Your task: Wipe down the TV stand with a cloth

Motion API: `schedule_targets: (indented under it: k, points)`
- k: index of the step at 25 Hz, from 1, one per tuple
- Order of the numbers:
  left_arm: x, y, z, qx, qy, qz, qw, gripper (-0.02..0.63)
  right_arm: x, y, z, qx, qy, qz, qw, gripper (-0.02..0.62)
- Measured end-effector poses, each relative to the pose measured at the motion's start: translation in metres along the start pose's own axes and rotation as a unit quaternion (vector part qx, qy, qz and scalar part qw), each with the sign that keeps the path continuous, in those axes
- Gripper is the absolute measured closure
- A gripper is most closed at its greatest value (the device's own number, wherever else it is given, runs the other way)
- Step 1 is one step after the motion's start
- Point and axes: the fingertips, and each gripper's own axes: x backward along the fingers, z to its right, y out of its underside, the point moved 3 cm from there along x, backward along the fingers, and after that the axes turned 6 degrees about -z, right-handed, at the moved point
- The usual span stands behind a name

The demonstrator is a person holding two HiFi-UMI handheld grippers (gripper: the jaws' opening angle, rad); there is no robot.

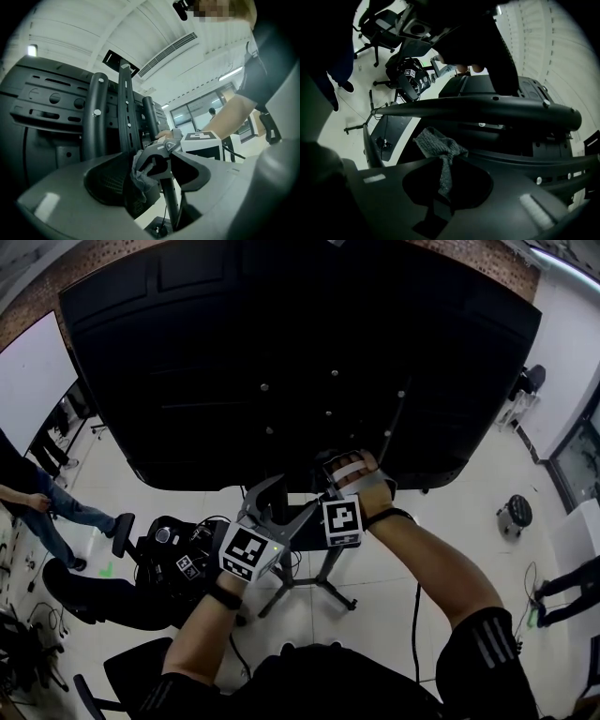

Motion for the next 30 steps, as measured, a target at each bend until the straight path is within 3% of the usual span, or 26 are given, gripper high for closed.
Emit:
schedule_targets:
  k: [4, 7, 11, 17, 24, 30]
  points:
    - [0.000, 0.002, 0.001, 0.006, 0.001, -0.004, 1.0000, 0.293, -0.006, 0.001, -0.013, -0.006, -0.016, 0.006, 1.000, 0.561]
    - [0.002, 0.002, 0.003, 0.006, -0.002, -0.002, 1.0000, 0.293, 0.015, -0.001, -0.003, -0.083, -0.022, 0.044, 0.995, 0.561]
    - [0.006, -0.010, 0.007, 0.005, 0.000, 0.011, 0.9999, 0.293, 0.053, 0.005, 0.022, -0.201, -0.004, 0.113, 0.973, 0.561]
    - [0.000, -0.063, 0.022, -0.018, 0.017, 0.060, 0.9979, 0.291, 0.112, 0.049, 0.073, -0.307, 0.057, 0.155, 0.937, 0.560]
    - [-0.027, -0.118, 0.046, -0.067, 0.043, 0.101, 0.9917, 0.288, 0.154, 0.129, 0.124, -0.350, 0.133, 0.140, 0.917, 0.560]
    - [-0.060, -0.154, 0.056, -0.073, 0.048, 0.122, 0.9887, 0.288, 0.143, 0.183, 0.144, -0.355, 0.155, 0.121, 0.914, 0.560]
